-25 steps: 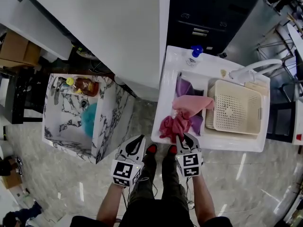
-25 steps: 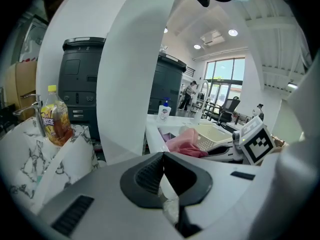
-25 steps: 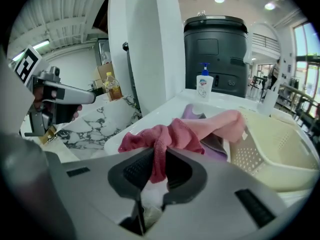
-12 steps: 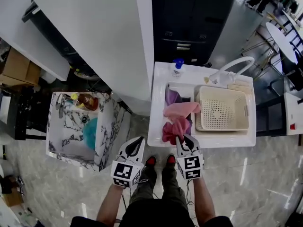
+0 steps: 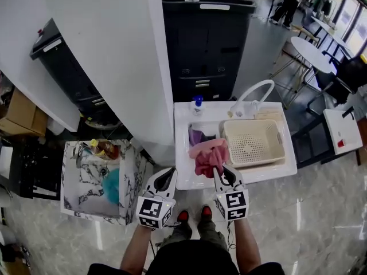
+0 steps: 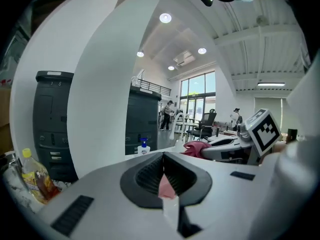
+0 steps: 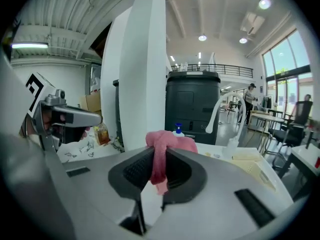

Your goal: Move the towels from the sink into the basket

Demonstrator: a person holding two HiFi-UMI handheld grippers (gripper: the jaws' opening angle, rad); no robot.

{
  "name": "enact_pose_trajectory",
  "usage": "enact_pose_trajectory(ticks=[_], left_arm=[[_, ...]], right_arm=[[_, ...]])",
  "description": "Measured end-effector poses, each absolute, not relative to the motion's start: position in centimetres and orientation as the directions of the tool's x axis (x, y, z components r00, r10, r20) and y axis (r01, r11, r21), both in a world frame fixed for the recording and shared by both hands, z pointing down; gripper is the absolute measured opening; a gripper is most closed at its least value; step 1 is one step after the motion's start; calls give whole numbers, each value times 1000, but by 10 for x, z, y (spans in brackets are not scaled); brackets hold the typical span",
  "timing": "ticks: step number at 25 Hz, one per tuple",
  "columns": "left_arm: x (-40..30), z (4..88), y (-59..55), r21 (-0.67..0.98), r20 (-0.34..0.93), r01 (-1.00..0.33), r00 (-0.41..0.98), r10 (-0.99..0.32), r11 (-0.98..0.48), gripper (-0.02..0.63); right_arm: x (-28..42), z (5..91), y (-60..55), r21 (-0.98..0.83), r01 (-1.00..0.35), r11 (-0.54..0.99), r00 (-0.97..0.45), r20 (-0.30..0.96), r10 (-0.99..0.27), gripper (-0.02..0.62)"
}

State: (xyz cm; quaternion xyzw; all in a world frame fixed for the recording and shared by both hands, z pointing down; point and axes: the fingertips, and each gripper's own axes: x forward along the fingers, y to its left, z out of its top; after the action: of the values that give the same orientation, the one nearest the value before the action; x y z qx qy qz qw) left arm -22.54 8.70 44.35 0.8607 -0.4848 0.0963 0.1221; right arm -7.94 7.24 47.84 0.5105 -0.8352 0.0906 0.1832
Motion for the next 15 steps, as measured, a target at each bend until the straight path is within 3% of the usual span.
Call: enact_pose_trajectory(ticks=[15], left_arm=[[-176,401,70,59,179,-717,692,-699,-695,8]], right_arm=[[-20,417,95,59,-977,207,-186,259,-948,66]])
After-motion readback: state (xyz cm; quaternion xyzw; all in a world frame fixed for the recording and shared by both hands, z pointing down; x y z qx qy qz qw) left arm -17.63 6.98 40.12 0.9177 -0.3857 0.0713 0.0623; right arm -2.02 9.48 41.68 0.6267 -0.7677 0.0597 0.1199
